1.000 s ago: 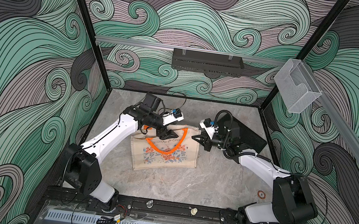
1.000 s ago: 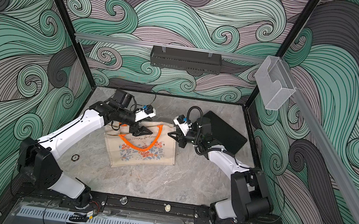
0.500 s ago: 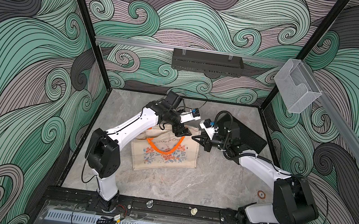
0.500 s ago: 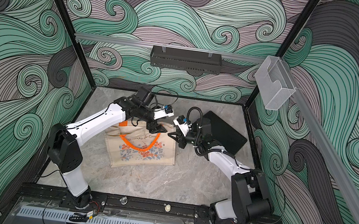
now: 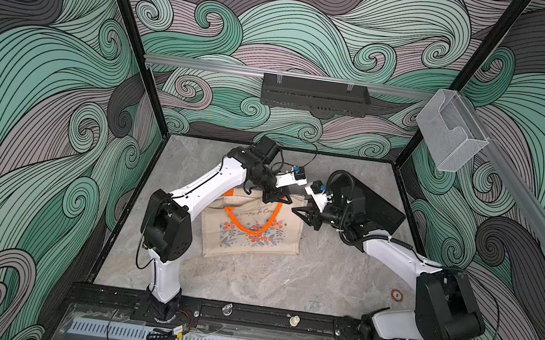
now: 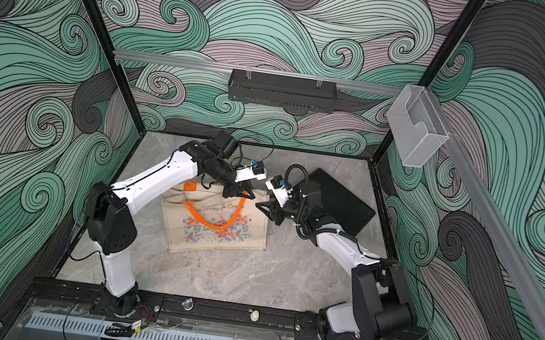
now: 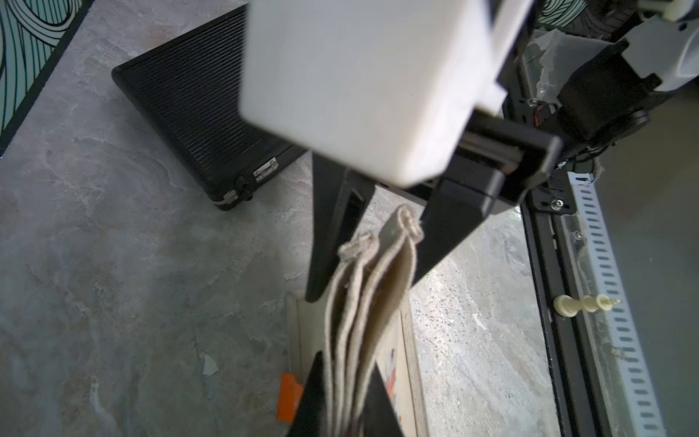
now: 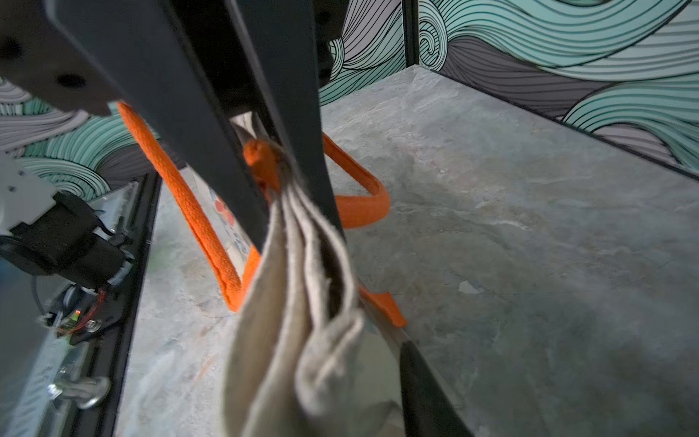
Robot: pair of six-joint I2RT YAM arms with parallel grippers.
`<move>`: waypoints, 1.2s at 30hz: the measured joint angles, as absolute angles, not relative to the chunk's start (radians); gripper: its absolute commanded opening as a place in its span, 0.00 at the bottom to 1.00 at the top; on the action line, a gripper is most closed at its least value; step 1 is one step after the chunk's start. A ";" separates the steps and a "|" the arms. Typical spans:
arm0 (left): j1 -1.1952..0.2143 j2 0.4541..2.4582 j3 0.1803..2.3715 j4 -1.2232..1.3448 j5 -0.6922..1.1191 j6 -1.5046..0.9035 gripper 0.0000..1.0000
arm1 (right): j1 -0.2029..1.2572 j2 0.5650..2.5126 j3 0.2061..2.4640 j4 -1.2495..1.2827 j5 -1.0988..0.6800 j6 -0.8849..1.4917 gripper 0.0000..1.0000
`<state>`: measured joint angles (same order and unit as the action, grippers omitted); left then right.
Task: Put away the canvas bag
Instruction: Press the canvas bag at the center of the board.
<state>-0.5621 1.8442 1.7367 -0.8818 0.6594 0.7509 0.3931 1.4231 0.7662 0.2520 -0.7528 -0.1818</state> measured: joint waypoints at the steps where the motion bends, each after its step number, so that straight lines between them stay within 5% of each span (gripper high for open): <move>1: -0.562 1.835 1.731 -0.883 0.663 0.756 0.00 | 0.392 1.416 0.761 0.252 -0.752 -0.179 0.46; 5: -0.550 1.761 1.666 -0.871 0.673 0.764 0.00 | 0.390 1.388 0.743 0.262 -0.757 -0.170 0.50; 7: -0.533 1.708 1.621 -0.861 0.699 0.773 0.00 | 0.391 1.377 0.727 0.280 -0.760 -0.152 0.64; 14: -0.467 1.624 1.570 -0.853 0.817 0.794 0.00 | 0.391 1.370 0.649 0.364 -0.757 -0.133 0.68; 15: -0.464 1.624 1.568 -0.852 0.827 0.796 0.00 | 0.391 1.371 0.648 0.373 -0.759 -0.130 0.72; 16: -0.463 1.623 1.566 -0.852 0.834 0.797 0.00 | 0.392 1.371 0.648 0.382 -0.761 -0.123 0.91; 20: -0.458 1.611 1.555 -0.847 0.863 0.799 0.00 | 0.396 1.393 0.651 0.461 -0.783 -0.103 0.93; 26: -0.453 1.598 1.548 -0.810 0.894 0.793 0.00 | 0.459 1.489 0.742 0.466 -0.817 -0.104 0.76; 30: -0.440 1.580 1.519 -0.771 0.905 0.781 0.00 | 0.472 1.500 0.730 0.499 -0.820 -0.094 0.39; 34: -0.432 1.577 1.515 -0.763 0.906 0.778 0.00 | 0.473 1.482 0.711 0.495 -0.819 -0.093 0.29; 36: -0.432 1.576 1.515 -0.761 0.906 0.778 0.00 | 0.473 1.468 0.706 0.482 -0.816 -0.100 0.07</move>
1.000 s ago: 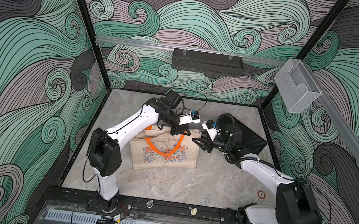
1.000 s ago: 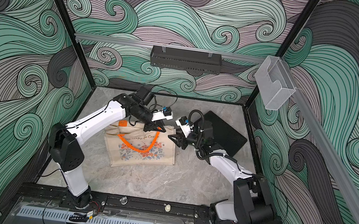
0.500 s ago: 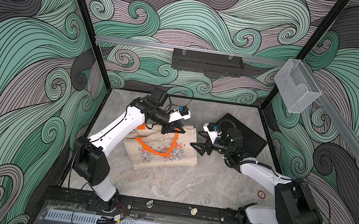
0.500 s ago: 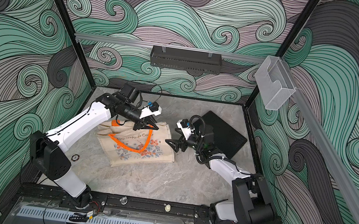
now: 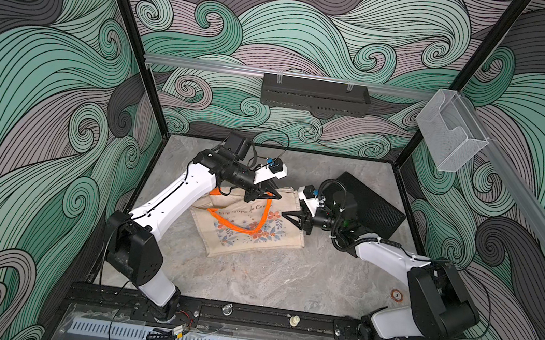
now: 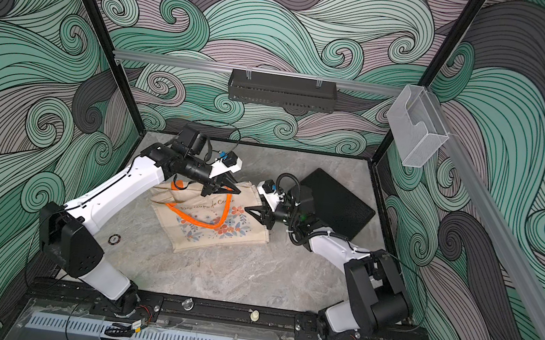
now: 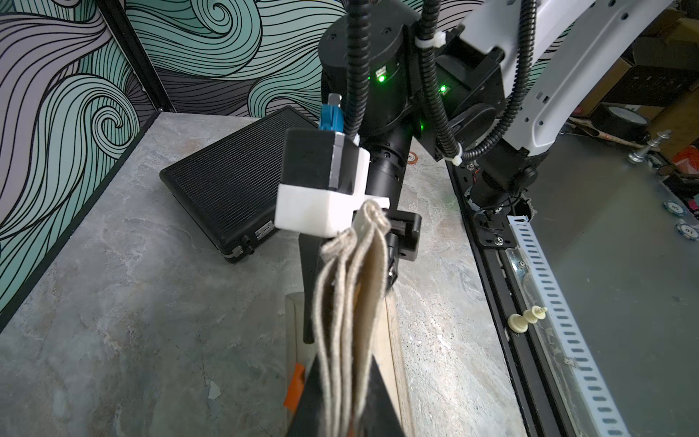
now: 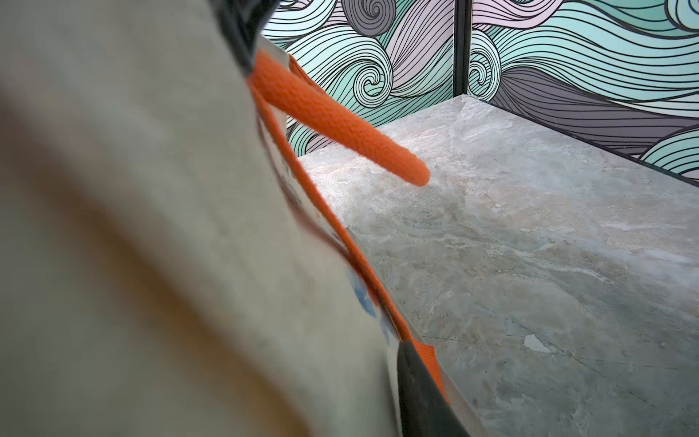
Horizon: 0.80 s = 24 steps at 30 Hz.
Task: Put away the canvas bag
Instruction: Press the canvas bag at the center of the board.
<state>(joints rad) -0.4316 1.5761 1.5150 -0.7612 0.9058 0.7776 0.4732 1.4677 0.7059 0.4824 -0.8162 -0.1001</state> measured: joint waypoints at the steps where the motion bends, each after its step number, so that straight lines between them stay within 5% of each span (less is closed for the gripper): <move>1: -0.432 1.574 1.514 -0.759 0.904 0.776 0.00 | 0.473 1.464 0.706 0.471 -0.817 -0.101 0.01; 5: -0.435 1.569 1.505 -0.736 0.878 0.757 0.56 | 0.477 1.455 0.712 0.430 -0.818 -0.108 0.00; 9: -0.469 1.572 1.512 -0.744 0.809 0.747 0.72 | 0.484 1.453 0.723 0.380 -0.801 -0.108 0.00; 13: -0.527 1.600 1.546 -0.747 0.744 0.750 0.65 | 0.495 1.449 0.748 0.338 -0.786 -0.112 0.00; 15: -0.542 1.618 1.562 -0.746 0.723 0.750 0.50 | 0.503 1.449 0.759 0.318 -0.778 -0.120 0.00; 18: -0.547 1.648 1.585 -0.754 0.704 0.752 0.10 | 0.514 1.446 0.761 0.304 -0.762 -0.124 0.00; 21: -0.546 1.666 1.604 -0.781 0.703 0.757 0.00 | 0.514 1.444 0.760 0.290 -0.742 -0.124 0.01; 22: -0.546 1.666 1.607 -0.787 0.704 0.759 0.00 | 0.514 1.443 0.760 0.287 -0.739 -0.124 0.09; 24: -0.546 1.666 1.608 -0.794 0.706 0.760 0.00 | 0.516 1.441 0.760 0.285 -0.730 -0.121 0.43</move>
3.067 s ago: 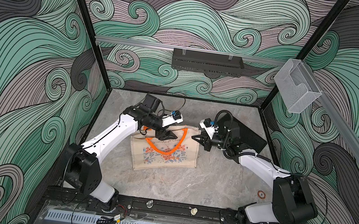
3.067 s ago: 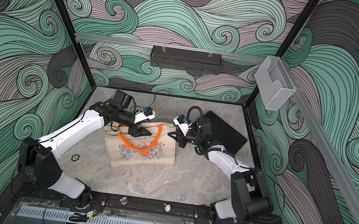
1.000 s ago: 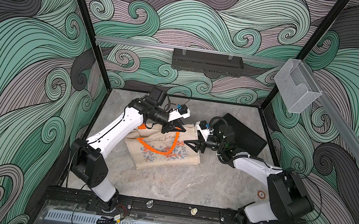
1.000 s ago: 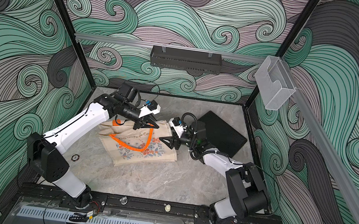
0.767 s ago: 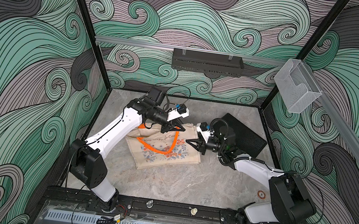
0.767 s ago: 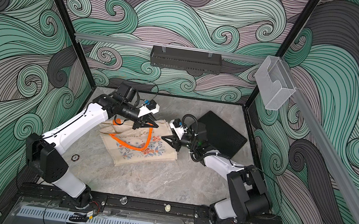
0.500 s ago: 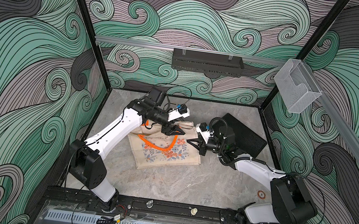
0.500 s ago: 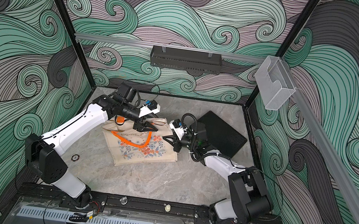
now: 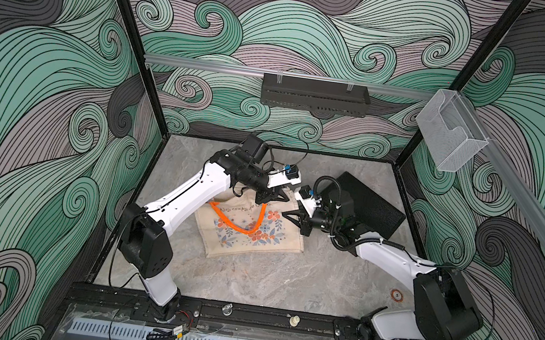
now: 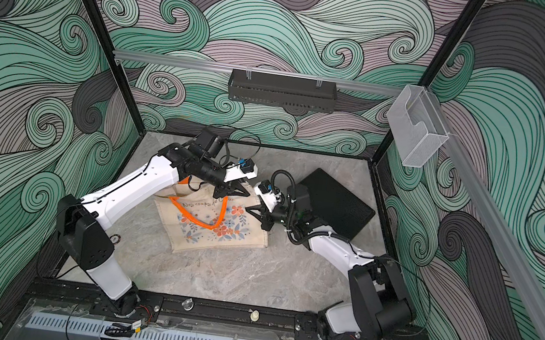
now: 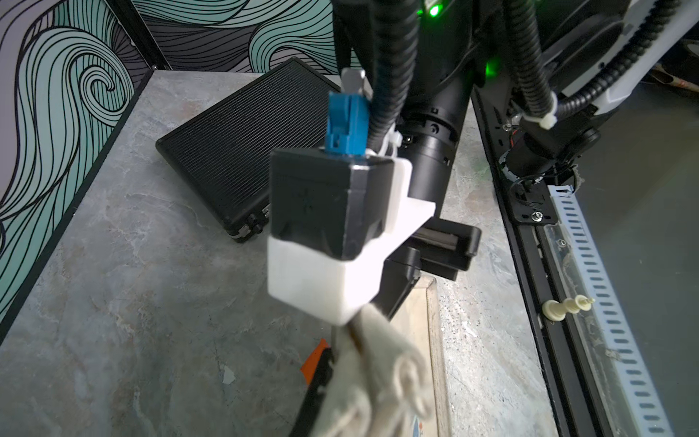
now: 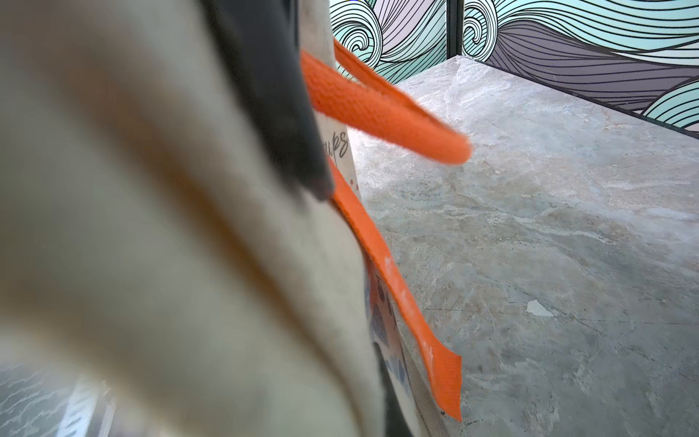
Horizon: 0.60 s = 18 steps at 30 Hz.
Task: Put away the canvas bag
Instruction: Press the canvas bag at the center of the board.
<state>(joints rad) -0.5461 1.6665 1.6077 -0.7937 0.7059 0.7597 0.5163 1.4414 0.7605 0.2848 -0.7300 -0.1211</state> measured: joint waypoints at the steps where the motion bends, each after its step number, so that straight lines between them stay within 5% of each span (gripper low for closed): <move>1: -0.546 1.666 1.608 -0.797 0.705 0.759 0.00 | 0.516 1.441 0.760 0.285 -0.722 -0.122 0.54; 3: -0.546 1.665 1.607 -0.800 0.703 0.759 0.00 | 0.517 1.440 0.760 0.282 -0.703 -0.119 0.80; 7: -0.542 1.636 1.589 -0.796 0.700 0.756 0.00 | 0.507 1.409 0.719 0.295 -0.673 -0.107 0.94; 18: -0.463 1.450 1.473 -0.709 0.742 0.701 0.00 | 0.489 1.313 0.572 0.336 -0.521 0.061 1.00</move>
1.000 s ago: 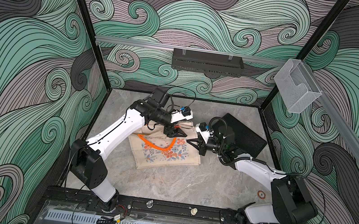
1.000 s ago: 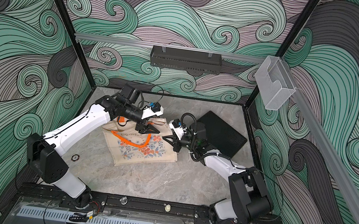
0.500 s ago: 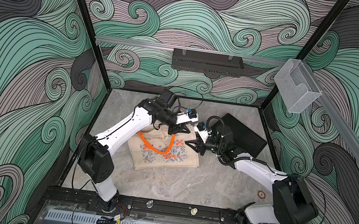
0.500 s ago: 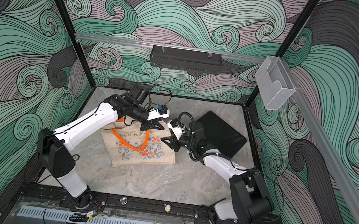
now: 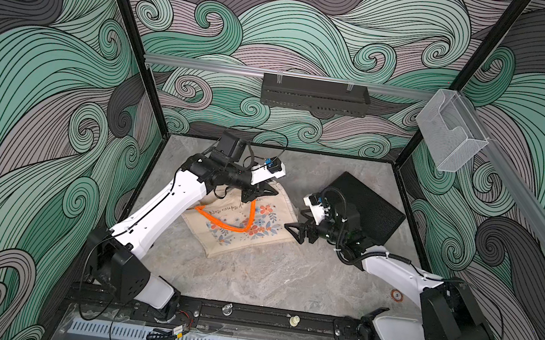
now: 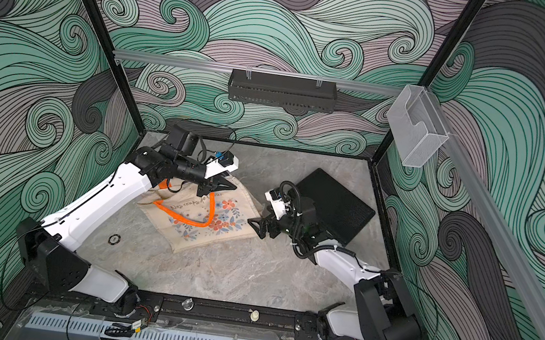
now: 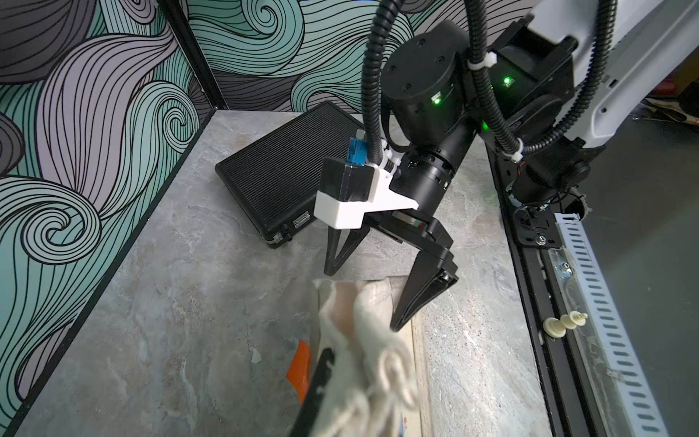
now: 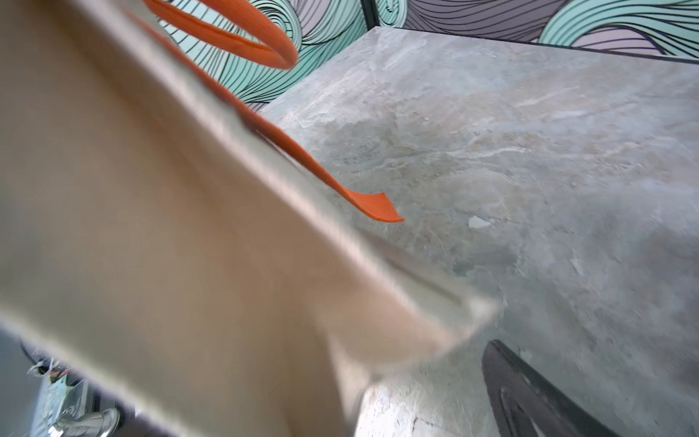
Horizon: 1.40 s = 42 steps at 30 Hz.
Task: Put away the canvas bag
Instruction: Press the canvas bag at the center of the board.
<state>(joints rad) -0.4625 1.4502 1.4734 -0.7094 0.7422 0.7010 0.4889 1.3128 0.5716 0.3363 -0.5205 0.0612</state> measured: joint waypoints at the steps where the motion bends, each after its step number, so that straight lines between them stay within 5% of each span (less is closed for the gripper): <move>1: -0.462 1.449 1.471 -0.705 0.744 0.698 0.00 | 0.488 1.298 0.561 0.334 -0.508 0.071 1.00; 9: -0.459 1.441 1.462 -0.685 0.774 0.688 0.00 | 0.488 1.242 0.507 0.344 -0.550 0.036 0.94; 14: -0.458 1.423 1.462 -0.672 0.786 0.680 0.00 | 0.477 1.295 0.557 0.331 -0.599 0.099 0.71; 22: -0.453 1.419 1.462 -0.673 0.796 0.677 0.00 | 0.485 1.289 0.505 0.402 -0.677 0.106 0.15; 26: -0.440 1.419 1.469 -0.686 0.805 0.682 0.00 | 0.519 1.255 0.506 0.373 -0.696 -0.017 0.05; 29: -0.411 1.419 1.484 -0.711 0.832 0.688 0.00 | 0.552 1.230 0.506 0.360 -0.691 -0.107 0.14; 32: -0.385 1.438 1.521 -0.765 0.873 0.698 0.00 | 0.562 1.223 0.506 0.359 -0.669 -0.177 0.60; 33: -0.380 1.449 1.538 -0.785 0.883 0.707 0.00 | 0.563 1.223 0.506 0.353 -0.658 -0.194 0.68; 38: -0.374 1.485 1.604 -0.881 0.917 0.762 0.00 | 0.563 1.177 0.505 0.293 -0.551 -0.243 0.87; 42: -0.356 1.485 1.626 -0.936 0.927 0.793 0.00 | 0.557 1.066 0.508 0.245 -0.505 -0.243 0.92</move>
<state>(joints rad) -0.3565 1.4849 1.6260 -0.9363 0.9272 0.7929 0.5568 1.0657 0.5079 0.2455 -0.5049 -0.2432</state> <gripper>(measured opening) 0.127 0.889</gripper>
